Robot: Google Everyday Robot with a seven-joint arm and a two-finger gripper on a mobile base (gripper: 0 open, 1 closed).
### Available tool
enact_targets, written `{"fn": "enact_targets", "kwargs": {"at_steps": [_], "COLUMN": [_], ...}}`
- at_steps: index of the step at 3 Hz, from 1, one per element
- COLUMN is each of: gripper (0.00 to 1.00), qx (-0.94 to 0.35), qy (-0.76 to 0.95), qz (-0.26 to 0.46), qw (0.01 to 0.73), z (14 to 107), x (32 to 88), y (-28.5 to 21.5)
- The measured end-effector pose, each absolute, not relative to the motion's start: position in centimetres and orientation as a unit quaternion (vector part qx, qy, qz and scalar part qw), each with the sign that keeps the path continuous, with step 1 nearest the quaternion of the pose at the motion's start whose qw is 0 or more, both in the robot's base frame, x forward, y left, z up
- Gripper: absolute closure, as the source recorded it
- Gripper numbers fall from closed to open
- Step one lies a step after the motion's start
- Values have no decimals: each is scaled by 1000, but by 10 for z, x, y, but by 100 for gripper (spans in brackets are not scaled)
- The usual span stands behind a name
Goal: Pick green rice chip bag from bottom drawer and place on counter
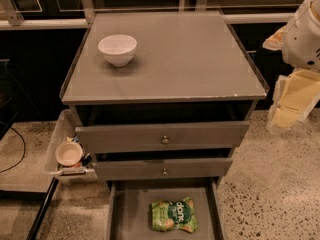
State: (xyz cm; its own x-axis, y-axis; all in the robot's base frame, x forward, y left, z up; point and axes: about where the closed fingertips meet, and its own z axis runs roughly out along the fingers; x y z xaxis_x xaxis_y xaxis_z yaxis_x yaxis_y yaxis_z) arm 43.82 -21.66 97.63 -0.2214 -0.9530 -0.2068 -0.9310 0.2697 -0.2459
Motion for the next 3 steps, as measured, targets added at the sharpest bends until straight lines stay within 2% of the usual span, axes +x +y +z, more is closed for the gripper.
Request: {"fn": "enact_targets", "kwargs": {"at_steps": [1,3], "gripper": [0,0], "qx": [-607,-610], "qy": [778,778], "qz": [-32,14], "qw": [161,146], "z": [971,873], "x": [439,425], "y": [-217,-230]}}
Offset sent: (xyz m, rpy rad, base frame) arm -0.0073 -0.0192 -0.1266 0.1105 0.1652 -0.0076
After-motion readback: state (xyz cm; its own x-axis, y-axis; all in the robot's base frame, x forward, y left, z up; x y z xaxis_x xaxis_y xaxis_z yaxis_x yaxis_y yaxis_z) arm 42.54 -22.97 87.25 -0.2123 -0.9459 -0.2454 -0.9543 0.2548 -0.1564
